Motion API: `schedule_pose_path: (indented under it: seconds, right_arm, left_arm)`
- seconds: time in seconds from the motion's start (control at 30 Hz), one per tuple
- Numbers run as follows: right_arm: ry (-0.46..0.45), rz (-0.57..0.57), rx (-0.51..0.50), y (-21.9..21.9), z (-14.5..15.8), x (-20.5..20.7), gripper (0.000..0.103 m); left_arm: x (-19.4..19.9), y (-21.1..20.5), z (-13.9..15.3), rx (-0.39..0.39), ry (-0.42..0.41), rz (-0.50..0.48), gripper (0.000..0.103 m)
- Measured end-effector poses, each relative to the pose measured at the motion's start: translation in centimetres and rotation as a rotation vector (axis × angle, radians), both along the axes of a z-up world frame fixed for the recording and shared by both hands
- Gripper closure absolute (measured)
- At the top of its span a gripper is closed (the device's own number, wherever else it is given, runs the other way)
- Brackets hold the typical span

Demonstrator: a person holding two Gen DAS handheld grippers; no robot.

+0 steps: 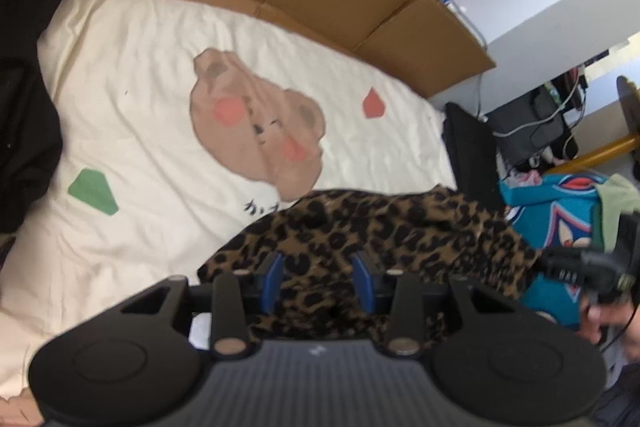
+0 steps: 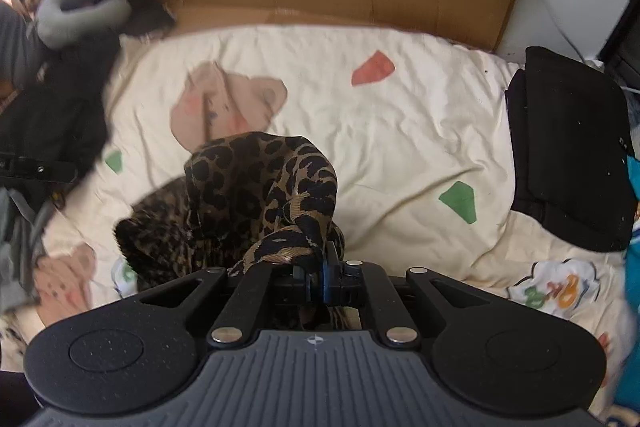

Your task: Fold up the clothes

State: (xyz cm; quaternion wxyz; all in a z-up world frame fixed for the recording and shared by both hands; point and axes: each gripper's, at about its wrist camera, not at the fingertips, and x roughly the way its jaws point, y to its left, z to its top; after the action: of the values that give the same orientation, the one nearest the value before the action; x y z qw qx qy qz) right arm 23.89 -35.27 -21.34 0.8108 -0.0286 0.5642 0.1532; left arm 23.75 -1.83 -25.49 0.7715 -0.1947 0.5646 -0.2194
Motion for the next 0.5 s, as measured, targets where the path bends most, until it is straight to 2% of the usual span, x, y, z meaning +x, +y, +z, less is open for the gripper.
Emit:
schedule_pose_path:
  seconds: [0.13,0.33,0.5]
  right_arm:
    - [0.035,0.046,-0.096,-0.4,-1.4,1.7,0.099]
    - [0.085,0.045,-0.174,-2.1,-3.9,4.0,0.099]
    - [0.105,0.039,-0.219,-4.4,-6.1,6.1,0.099]
  left_arm:
    - [-0.3,-0.2,-1.4,0.040,0.003,-0.021,0.062]
    - [-0.9,-0.7,-3.0,0.110,0.004,-0.088,0.062]
    - [-1.7,-2.1,-4.6,0.139,-0.012,-0.176,0.060]
